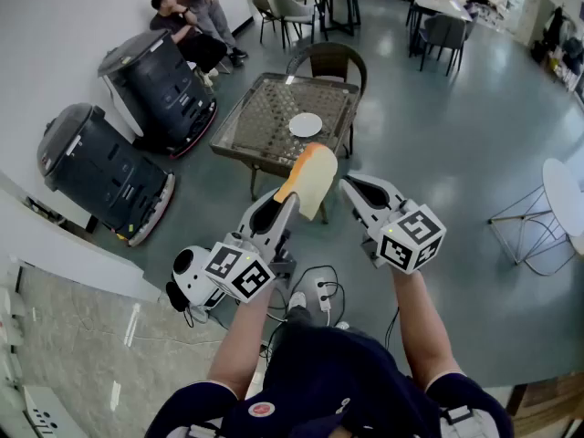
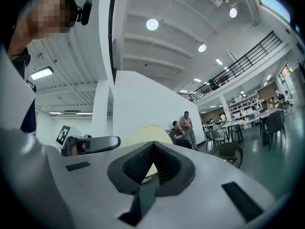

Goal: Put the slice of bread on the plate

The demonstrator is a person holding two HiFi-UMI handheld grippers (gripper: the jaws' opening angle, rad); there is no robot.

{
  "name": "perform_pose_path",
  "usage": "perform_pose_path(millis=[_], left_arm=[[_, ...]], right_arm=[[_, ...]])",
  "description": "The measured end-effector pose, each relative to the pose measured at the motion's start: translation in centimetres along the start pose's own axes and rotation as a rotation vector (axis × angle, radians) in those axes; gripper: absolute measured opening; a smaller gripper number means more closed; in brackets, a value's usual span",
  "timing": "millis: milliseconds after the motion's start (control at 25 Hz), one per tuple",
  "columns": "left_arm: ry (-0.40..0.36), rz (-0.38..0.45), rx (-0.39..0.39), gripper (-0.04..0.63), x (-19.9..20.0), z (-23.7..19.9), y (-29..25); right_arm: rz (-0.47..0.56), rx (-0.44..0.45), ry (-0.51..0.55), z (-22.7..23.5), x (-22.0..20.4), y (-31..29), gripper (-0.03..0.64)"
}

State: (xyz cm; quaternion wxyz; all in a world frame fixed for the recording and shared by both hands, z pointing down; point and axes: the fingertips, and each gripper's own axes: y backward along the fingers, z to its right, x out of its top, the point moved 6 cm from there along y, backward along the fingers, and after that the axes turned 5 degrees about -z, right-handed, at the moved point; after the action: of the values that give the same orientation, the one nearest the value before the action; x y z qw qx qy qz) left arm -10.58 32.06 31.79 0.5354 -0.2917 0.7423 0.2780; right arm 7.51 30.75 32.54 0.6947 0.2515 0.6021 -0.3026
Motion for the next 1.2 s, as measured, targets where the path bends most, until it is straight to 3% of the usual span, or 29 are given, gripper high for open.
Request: perform_pose_path(millis=[1200], left_arm=[[-0.017, -0.009, 0.012, 0.091, -1.2, -1.2, -6.5]], right_arm=[[0.041, 0.017, -0.006, 6.4, 0.7, 0.1, 0.005]])
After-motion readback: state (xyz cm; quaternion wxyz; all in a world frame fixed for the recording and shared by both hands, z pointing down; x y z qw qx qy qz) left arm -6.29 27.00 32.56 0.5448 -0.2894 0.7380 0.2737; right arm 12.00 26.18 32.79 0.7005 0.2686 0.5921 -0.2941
